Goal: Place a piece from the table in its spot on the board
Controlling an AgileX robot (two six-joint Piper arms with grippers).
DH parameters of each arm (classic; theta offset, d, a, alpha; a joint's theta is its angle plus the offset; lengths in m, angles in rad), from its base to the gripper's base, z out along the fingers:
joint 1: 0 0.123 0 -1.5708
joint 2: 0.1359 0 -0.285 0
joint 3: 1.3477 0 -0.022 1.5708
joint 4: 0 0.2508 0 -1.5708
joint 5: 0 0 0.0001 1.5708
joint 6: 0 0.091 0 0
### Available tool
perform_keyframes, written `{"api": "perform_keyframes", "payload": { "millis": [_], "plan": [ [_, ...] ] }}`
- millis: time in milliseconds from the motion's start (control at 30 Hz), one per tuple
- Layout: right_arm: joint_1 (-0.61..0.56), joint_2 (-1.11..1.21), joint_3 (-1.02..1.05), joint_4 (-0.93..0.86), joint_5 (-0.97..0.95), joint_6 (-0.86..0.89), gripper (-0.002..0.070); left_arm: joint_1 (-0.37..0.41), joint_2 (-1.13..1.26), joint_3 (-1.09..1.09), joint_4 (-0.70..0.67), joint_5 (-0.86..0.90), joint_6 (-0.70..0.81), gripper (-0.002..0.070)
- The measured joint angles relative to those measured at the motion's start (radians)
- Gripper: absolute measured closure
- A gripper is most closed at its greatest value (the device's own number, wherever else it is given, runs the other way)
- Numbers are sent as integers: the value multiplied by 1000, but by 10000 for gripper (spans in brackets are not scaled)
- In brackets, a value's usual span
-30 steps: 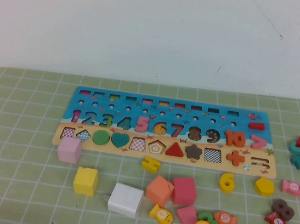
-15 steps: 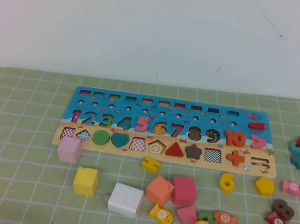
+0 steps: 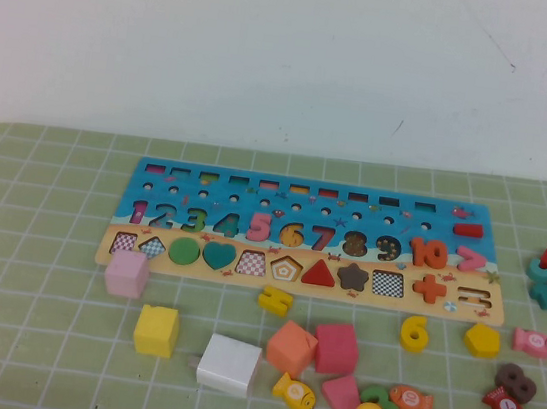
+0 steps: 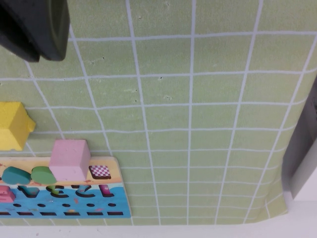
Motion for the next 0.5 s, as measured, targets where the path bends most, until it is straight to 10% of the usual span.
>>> {"api": "perform_keyframes", "payload": {
  "millis": [267, 500],
  "plan": [
    [0, 0, -22, 80, -53, 179, 666, 0, 0, 0, 0, 0, 0, 677],
    [0, 45, -429, 78, 545, 228, 666, 0, 0, 0, 0, 0, 0, 677]
  ]
}}
